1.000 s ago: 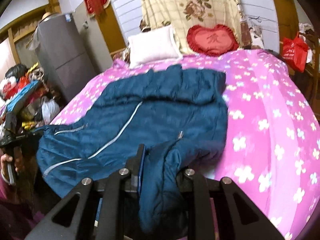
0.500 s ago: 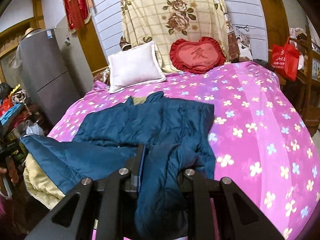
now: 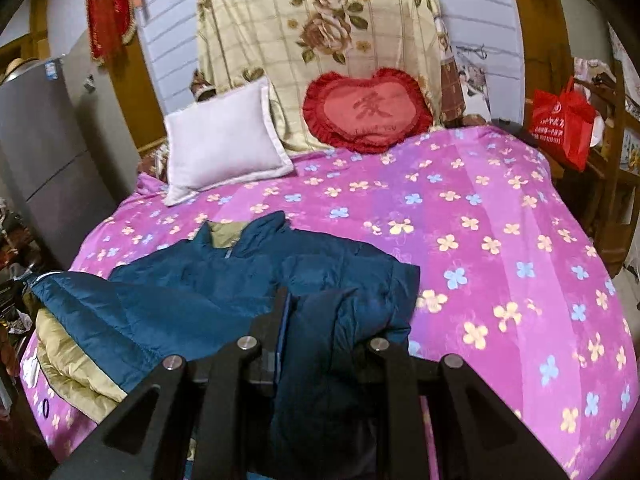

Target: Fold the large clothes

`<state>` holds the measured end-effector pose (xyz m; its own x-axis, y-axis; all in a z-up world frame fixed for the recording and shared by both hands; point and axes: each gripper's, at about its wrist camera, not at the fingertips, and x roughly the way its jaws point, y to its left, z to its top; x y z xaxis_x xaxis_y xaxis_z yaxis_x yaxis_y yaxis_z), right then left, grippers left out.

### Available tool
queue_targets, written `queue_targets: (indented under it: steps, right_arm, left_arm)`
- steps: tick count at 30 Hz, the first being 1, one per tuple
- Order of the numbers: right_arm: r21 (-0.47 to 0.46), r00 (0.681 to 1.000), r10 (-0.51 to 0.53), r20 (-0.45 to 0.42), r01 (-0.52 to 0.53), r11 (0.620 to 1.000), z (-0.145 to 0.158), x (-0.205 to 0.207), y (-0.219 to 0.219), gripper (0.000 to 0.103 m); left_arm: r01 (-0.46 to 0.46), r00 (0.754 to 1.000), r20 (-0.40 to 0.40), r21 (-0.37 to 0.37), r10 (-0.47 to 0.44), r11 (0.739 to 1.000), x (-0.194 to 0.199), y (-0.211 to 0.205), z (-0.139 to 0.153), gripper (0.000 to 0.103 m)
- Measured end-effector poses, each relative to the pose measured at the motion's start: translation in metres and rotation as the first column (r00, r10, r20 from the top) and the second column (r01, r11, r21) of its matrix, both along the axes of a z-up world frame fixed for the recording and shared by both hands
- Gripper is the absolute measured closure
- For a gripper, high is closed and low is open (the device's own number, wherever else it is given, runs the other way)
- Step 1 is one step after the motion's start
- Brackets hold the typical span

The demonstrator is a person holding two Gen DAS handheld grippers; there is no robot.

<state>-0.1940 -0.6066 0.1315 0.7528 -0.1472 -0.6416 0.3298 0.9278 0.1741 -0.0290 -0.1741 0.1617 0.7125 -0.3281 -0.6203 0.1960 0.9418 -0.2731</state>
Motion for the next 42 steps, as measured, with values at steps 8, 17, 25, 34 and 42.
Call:
queue_targets:
  steps: [8, 17, 25, 34, 42]
  right_arm:
    - [-0.003, 0.998, -0.03, -0.052, 0.03, 1.0, -0.03, 0.064, -0.028, 0.082]
    - [-0.008, 0.985, -0.111, -0.13, 0.111, 0.994, -0.091, 0.118, -0.039, 0.082]
    - [-0.013, 0.981, -0.13, -0.146, 0.13, 0.991, -0.106, 0.135, -0.036, 0.08]
    - [0.03, 0.989, -0.105, -0.104, 0.109, 0.994, -0.082, 0.119, -0.038, 0.062]
    - [0.05, 0.999, 0.002, 0.053, -0.004, 0.999, -0.012, 0.077, -0.015, 0.026]
  left_arm:
    - [-0.037, 0.999, -0.011, 0.064, 0.037, 0.997, 0.056, -0.035, -0.038, 0.103]
    - [-0.015, 0.996, -0.088, -0.072, 0.009, 0.997, 0.083, -0.018, -0.063, 0.097]
    - [-0.046, 0.998, -0.036, -0.145, 0.041, 0.988, 0.041, 0.027, -0.027, 0.079]
    - [0.048, 0.998, -0.046, -0.006, -0.048, 0.999, 0.003, -0.02, -0.057, 0.079]
    - [0.038, 0.996, -0.08, -0.011, -0.039, 0.999, 0.016, -0.039, -0.073, 0.079]
